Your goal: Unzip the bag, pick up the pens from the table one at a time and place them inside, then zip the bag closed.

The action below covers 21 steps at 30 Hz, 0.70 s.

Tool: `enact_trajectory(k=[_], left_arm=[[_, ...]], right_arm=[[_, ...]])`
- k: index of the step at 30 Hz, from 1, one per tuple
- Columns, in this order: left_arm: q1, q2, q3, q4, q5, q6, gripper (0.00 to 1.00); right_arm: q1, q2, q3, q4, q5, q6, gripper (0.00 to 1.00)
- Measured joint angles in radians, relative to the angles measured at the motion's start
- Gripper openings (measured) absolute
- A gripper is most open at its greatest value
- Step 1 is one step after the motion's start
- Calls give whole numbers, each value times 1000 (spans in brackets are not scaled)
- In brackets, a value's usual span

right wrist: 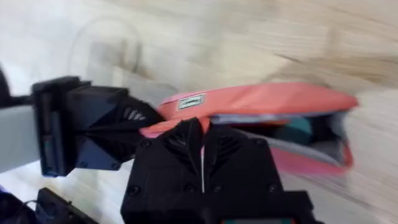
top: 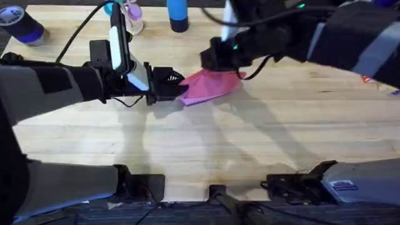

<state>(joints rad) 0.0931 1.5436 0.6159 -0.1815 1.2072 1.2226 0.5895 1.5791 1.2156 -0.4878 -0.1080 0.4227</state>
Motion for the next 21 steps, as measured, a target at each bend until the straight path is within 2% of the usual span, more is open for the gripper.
enact_trajectory(k=[2,3,9,21], left_arm=[[0,0,0,-1,-2,0,43],[0,0,0,-2,-3,0,43],[-1,0,0,-4,-4,0,43],[-8,0,0,-4,-6,0,42]], right_arm=[[-36,-1,0,-5,2,-1,29],[-92,-2,0,-14,6,-1,30],[-194,-2,0,-16,8,0,29],[-340,26,-1,-85,-13,-29,30]])
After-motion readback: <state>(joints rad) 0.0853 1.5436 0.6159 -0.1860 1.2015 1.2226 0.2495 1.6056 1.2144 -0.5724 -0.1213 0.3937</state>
